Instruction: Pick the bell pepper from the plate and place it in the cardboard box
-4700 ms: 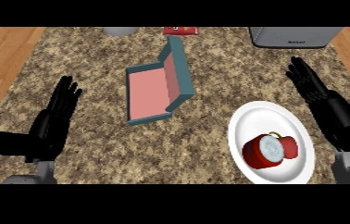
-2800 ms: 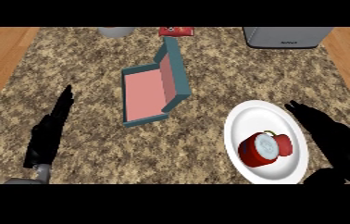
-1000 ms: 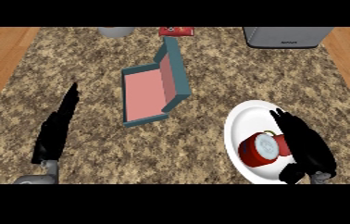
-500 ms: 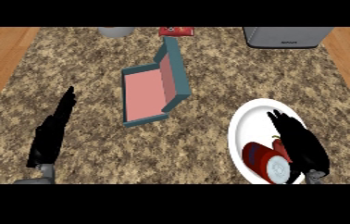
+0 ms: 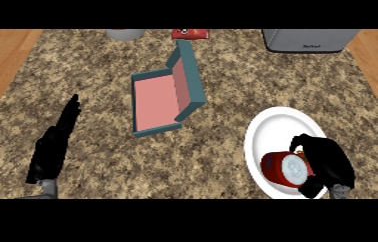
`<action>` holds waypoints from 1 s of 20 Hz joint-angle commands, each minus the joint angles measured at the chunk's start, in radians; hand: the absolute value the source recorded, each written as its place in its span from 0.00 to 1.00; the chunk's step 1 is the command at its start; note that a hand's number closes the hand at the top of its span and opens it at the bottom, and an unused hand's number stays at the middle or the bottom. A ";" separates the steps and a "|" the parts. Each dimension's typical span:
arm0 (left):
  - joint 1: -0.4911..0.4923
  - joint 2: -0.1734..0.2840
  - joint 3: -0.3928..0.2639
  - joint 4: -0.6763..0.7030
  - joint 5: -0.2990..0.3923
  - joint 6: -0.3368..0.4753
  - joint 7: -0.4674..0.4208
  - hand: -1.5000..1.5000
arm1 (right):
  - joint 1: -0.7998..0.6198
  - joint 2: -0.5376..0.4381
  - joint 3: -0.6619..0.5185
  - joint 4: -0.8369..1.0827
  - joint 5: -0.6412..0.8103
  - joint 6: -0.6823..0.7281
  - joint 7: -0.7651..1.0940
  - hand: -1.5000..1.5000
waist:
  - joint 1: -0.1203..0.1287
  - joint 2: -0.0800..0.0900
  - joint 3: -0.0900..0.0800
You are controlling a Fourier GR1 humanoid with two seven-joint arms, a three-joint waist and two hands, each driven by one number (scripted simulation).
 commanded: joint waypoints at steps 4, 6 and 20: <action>-0.022 0.019 0.046 0.066 0.005 -0.018 -0.045 0.50 | -0.027 0.000 -0.005 0.022 0.100 -0.165 -0.026 1.00 | -0.001 0.003 0.004; -0.003 -0.034 -0.008 0.014 -0.043 0.035 -0.017 0.50 | 0.056 0.113 0.033 -0.042 0.141 -0.156 0.147 1.00 | -0.005 0.002 0.004; 0.068 -0.042 -0.012 -0.034 -0.031 0.011 -0.016 0.50 | 0.182 0.311 0.462 -0.466 0.406 -0.010 0.874 1.00 | -0.003 -0.001 0.003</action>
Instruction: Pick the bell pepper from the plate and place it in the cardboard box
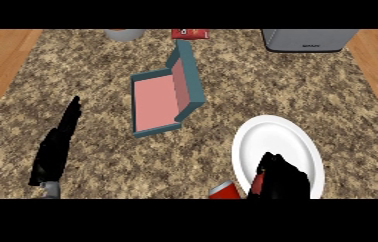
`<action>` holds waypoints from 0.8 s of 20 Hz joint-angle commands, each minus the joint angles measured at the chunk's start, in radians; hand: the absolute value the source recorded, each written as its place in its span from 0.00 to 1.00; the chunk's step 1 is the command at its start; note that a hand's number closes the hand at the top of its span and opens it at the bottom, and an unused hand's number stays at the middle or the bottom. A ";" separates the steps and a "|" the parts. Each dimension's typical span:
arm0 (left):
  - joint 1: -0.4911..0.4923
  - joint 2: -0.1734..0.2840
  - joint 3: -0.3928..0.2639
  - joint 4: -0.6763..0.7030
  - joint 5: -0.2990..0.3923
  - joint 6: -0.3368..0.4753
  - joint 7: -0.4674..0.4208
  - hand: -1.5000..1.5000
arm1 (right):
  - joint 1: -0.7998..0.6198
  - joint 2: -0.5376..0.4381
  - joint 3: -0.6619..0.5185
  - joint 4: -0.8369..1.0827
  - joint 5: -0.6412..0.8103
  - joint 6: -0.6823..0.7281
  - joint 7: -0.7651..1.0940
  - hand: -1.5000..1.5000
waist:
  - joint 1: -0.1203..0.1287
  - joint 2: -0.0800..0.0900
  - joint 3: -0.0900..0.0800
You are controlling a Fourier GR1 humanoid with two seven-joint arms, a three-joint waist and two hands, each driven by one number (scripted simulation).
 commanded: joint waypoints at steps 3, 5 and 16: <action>0.022 0.001 -0.002 -0.052 0.019 -0.032 0.024 0.50 | 0.010 0.013 0.112 -0.247 0.041 0.088 0.078 1.00 | 0.002 -0.001 0.001; -0.007 0.009 0.007 -0.004 0.011 -0.027 0.015 0.50 | -0.094 0.013 0.144 -0.173 -0.017 -0.083 0.076 1.00 | 0.009 0.002 0.002; -0.025 -0.020 -0.015 -0.045 -0.019 -0.002 0.055 0.50 | -0.542 0.014 0.202 -0.193 -0.178 -0.107 0.164 1.00 | 0.019 0.003 0.001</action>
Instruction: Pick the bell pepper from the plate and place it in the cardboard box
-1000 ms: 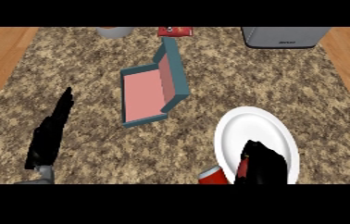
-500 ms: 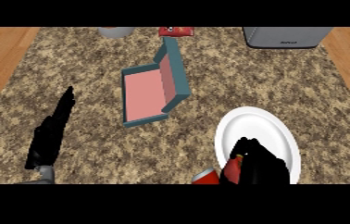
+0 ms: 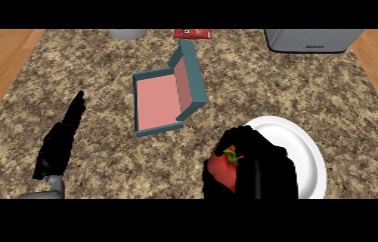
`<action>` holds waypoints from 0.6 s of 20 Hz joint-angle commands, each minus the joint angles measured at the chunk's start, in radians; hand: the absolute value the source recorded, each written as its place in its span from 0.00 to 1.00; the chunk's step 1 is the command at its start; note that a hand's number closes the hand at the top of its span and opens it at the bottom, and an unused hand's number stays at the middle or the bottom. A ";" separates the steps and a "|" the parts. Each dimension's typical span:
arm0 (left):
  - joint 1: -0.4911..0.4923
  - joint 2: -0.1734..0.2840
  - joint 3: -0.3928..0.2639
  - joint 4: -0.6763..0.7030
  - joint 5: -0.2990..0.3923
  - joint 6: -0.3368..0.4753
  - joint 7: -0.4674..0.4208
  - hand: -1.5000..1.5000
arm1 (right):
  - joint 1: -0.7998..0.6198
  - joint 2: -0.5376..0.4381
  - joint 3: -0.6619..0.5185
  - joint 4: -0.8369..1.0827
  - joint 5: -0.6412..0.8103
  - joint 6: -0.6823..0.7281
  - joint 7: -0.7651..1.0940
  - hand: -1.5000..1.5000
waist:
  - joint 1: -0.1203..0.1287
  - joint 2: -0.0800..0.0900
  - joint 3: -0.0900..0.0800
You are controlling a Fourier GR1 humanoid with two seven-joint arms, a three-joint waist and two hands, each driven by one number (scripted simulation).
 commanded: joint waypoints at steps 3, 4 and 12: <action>0.013 -0.022 -0.022 -0.016 -0.018 0.008 -0.005 0.50 | -0.378 0.002 -0.059 0.084 -0.185 0.051 0.192 1.00 | 0.009 0.001 -0.001; -0.020 -0.026 -0.006 0.069 -0.023 0.022 -0.047 0.50 | -0.385 0.002 -0.021 0.160 -0.173 -0.028 0.224 1.00 | 0.004 0.002 -0.001; -0.032 0.015 0.020 0.018 0.007 -0.025 -0.004 0.50 | -0.672 0.002 -0.212 0.521 -0.369 -0.089 0.184 1.00 | 0.021 0.005 -0.001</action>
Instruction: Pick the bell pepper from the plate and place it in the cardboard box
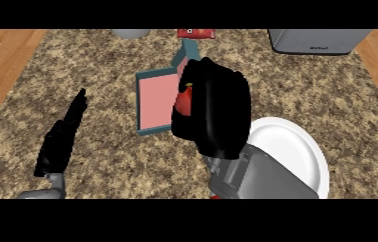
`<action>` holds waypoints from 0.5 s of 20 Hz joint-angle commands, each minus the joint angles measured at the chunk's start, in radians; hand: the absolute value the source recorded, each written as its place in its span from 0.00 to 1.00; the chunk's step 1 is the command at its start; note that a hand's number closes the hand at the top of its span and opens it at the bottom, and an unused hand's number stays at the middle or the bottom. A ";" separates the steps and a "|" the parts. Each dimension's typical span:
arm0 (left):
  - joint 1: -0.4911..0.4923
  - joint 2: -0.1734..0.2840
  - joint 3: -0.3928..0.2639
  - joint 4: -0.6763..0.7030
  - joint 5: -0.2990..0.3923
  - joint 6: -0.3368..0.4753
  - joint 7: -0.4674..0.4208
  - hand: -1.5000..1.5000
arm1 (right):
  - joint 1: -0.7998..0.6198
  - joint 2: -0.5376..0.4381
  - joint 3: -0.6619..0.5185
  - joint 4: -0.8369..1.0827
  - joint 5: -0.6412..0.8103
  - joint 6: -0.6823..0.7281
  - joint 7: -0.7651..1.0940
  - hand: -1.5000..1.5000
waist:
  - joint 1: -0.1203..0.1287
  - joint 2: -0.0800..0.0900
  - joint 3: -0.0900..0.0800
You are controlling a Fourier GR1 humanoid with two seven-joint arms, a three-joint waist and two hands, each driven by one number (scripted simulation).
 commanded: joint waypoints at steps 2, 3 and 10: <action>-0.007 -0.030 -0.015 0.072 -0.026 0.027 -0.066 0.50 | -0.194 0.006 -0.093 0.250 -0.154 -0.078 0.078 1.00 | 0.009 0.006 -0.001; 0.016 -0.007 -0.005 0.026 -0.004 -0.003 -0.048 0.50 | -0.163 0.006 -0.101 0.318 -0.140 -0.166 0.033 1.00 | 0.013 0.005 0.000; -0.004 0.008 -0.002 -0.019 0.005 -0.026 0.016 0.50 | -0.315 0.006 -0.135 0.667 -0.290 -0.266 -0.072 1.00 | 0.023 0.007 0.000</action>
